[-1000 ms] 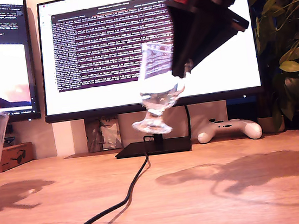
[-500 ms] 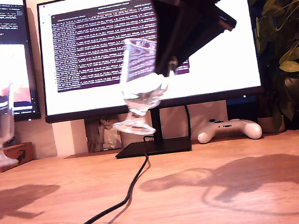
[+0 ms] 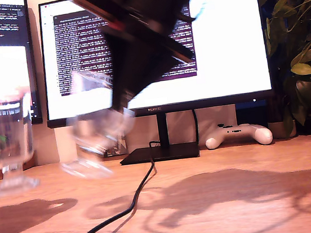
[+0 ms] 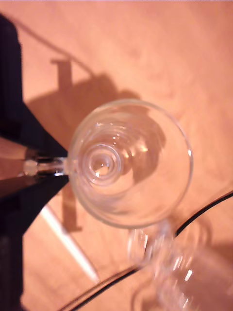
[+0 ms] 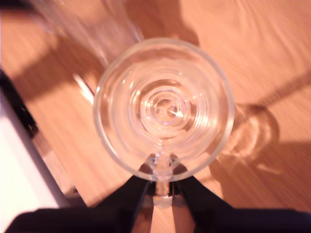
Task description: Pick the small glass cups in front of you with each of your hands, and place them behind the white pen
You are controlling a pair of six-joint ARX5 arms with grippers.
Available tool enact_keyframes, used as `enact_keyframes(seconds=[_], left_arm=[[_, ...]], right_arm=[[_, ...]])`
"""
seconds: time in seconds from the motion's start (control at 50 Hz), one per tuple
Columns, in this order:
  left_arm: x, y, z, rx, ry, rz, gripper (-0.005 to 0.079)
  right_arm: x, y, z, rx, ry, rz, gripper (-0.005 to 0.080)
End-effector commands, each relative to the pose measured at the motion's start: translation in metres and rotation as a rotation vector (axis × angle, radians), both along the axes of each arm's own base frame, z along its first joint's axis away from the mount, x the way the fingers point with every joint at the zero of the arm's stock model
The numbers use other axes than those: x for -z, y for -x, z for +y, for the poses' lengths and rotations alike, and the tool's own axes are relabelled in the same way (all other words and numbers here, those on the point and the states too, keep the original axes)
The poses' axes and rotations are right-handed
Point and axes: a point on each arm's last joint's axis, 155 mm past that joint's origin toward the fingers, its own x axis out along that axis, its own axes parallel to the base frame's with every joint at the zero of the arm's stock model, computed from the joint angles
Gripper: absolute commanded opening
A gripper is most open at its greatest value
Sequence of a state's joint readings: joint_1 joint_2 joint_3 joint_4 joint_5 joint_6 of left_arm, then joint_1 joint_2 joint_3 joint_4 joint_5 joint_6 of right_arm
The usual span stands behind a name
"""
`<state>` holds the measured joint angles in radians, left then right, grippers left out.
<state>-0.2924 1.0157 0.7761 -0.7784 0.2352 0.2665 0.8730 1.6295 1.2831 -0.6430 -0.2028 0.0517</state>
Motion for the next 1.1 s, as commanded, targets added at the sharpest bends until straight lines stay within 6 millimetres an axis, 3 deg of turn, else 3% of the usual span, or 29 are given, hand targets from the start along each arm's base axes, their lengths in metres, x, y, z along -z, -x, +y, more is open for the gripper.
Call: enact_keyframes(seconds=[0.0, 0.26, 0.74, 1.08], left_arm=[[-0.005, 0.000, -0.005, 0.012, 0.022, -0.033, -0.0024], [0.011, 0.013, -0.009, 0.025, 0.027, -0.006, -0.0024], [0.014, 0.014, -0.010, 0.026, 0.028, -0.004, -0.0024], [0.024, 0.018, -0.009, 0.026, 0.024, 0.010, -0.0024]], right_arm=[[0.001, 0.003, 0.010, -0.022, -0.007, 0.003, -0.0011], [0.012, 0.010, 0.017, -0.044, 0.016, 0.021, -0.0011], [0.015, 0.010, 0.018, -0.048, 0.021, 0.023, -0.0011], [0.039, 0.011, 0.019, -0.050, 0.067, 0.061, -0.0011]])
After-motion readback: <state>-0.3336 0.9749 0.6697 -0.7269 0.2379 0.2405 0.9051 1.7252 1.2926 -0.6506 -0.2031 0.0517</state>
